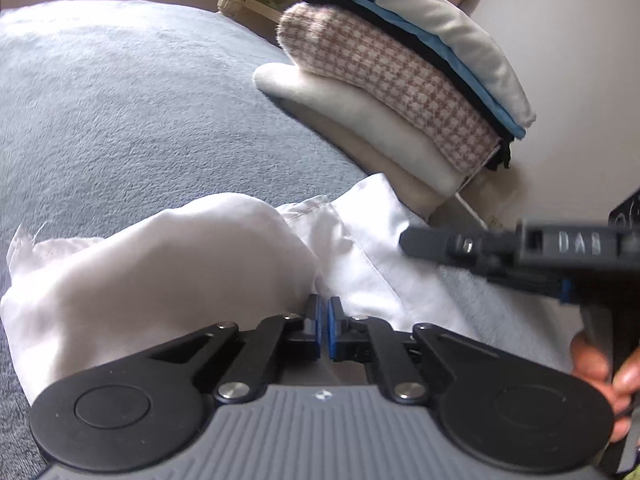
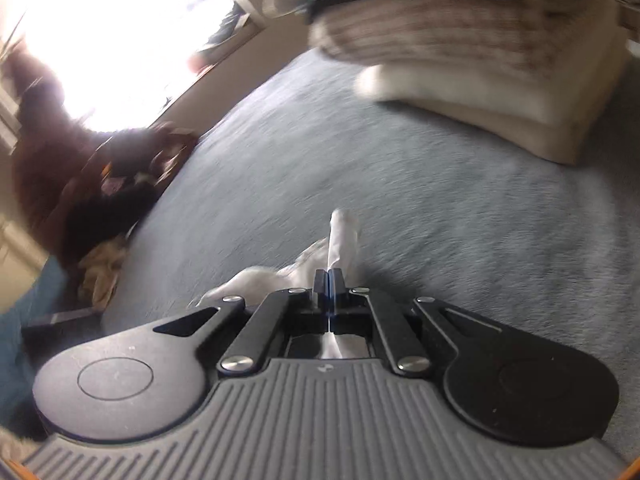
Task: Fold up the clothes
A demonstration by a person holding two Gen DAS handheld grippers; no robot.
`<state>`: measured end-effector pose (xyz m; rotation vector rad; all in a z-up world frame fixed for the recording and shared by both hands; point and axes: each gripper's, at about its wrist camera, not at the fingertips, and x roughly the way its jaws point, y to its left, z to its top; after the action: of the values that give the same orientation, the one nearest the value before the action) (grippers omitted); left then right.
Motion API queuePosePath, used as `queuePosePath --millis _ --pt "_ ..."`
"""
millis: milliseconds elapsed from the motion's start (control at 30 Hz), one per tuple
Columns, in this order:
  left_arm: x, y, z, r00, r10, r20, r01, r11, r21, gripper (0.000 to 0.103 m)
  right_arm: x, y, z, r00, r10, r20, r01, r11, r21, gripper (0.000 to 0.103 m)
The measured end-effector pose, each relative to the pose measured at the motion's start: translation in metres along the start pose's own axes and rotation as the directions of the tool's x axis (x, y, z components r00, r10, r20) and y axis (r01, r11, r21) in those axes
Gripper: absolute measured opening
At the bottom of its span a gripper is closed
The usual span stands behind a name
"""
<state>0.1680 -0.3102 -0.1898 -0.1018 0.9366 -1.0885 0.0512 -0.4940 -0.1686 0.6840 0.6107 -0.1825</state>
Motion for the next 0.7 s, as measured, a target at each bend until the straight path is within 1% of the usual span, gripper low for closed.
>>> queuePosePath --millis 67,167,233,300,367,467,533,633,667,700 --pt "-0.002 0.002 -0.001 1.0 -0.01 0.007 0.011 1.0 -0.019 0.001 0.006 0.005 -0.003 0.999 0.019 -0.044 -0.021 0.999 -0.029 0.0" --pt "-0.006 0.005 -0.002 0.999 -0.027 0.02 0.028 0.999 -0.044 0.001 0.015 0.008 -0.006 0.995 0.008 -0.1 -0.014 0.998 -0.058 0.0" --pt "-0.009 0.007 -0.002 0.999 -0.038 0.026 0.04 0.998 -0.057 0.001 0.019 0.005 -0.008 0.992 0.002 -0.124 -0.009 0.999 -0.052 0.0" --pt "-0.012 0.009 -0.002 0.998 -0.051 0.03 0.053 0.996 -0.07 0.0 0.023 -0.001 -0.009 0.99 0.001 -0.138 -0.003 1.0 -0.019 0.0" --pt "-0.014 0.011 0.0 0.996 -0.078 0.033 0.08 0.993 -0.085 0.0 0.028 -0.009 -0.01 0.988 0.016 -0.154 -0.012 1.0 0.027 0.0" --pt "-0.02 0.013 0.002 0.991 -0.123 0.058 0.128 0.987 -0.101 0.0 0.032 -0.015 -0.01 0.987 0.024 -0.161 -0.017 0.999 0.05 0.0" --pt "-0.024 0.013 0.004 0.986 -0.15 0.078 0.157 0.983 -0.096 0.0 0.034 -0.018 -0.009 0.987 0.025 -0.16 -0.016 0.998 0.057 0.0" --pt "-0.026 0.012 0.008 0.987 -0.143 0.075 0.147 0.988 -0.05 0.002 0.039 -0.021 -0.007 0.987 0.029 -0.16 -0.02 0.998 0.061 0.0" --pt "-0.026 0.013 0.01 0.988 -0.137 0.075 0.14 0.989 -0.039 0.004 0.04 -0.021 -0.007 0.986 0.028 -0.162 -0.019 0.998 0.053 0.001" --pt "-0.026 0.013 0.012 0.989 -0.129 0.072 0.131 0.991 -0.029 0.01 0.041 -0.02 -0.007 0.986 0.026 -0.163 -0.019 0.999 0.045 0.001"
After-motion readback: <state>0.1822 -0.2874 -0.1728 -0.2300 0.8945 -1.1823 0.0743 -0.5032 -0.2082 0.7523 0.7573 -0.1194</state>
